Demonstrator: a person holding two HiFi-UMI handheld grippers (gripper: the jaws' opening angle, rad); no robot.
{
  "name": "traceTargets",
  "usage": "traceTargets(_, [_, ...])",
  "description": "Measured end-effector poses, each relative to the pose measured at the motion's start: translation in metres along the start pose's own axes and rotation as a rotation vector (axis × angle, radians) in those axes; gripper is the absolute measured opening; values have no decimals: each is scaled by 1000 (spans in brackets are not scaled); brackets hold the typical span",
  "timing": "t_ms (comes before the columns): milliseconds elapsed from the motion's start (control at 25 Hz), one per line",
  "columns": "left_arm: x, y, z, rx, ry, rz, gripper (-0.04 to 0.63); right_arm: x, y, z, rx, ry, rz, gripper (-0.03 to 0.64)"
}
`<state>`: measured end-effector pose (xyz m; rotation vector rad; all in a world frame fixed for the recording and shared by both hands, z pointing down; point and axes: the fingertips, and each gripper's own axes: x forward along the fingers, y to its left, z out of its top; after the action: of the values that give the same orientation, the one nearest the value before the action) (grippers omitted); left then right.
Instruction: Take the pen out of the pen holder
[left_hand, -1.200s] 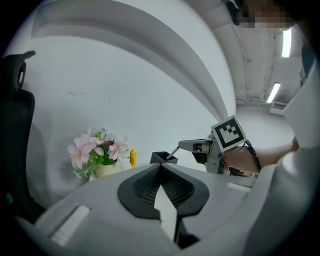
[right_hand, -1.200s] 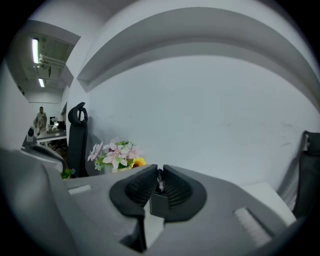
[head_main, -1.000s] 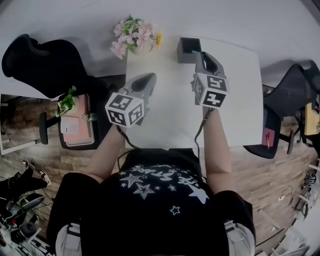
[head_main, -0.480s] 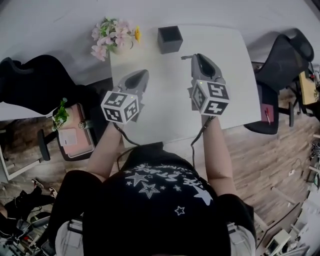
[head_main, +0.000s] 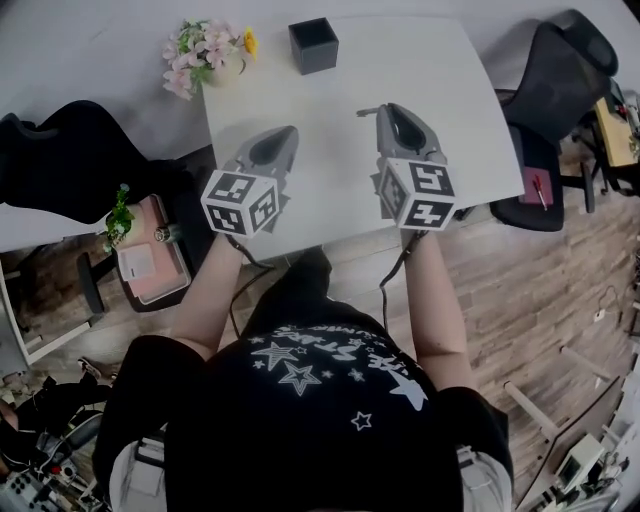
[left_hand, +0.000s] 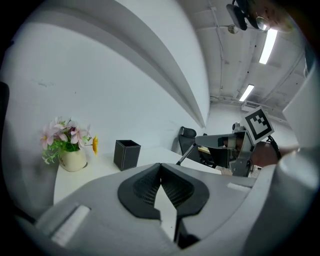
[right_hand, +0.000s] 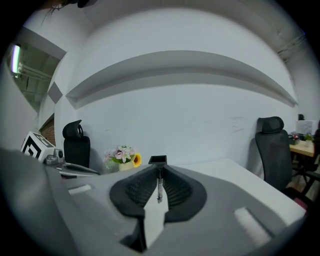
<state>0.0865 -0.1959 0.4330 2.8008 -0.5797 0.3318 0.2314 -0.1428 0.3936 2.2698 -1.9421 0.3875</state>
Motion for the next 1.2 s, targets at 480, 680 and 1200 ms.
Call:
traceTargets(480, [-76, -80, -15, 32, -50, -6, 11, -113, 16, -20, -13, -49, -31, 38])
traceTargets(680, [-104, -110, -27, 39, -53, -13, 11, -156, 23, -35, -13, -43, -46, 38])
traceTargets(1200, [-164, -182, -46, 59, -50, -49, 11, -246, 30, -62, 9, -41, -86, 37])
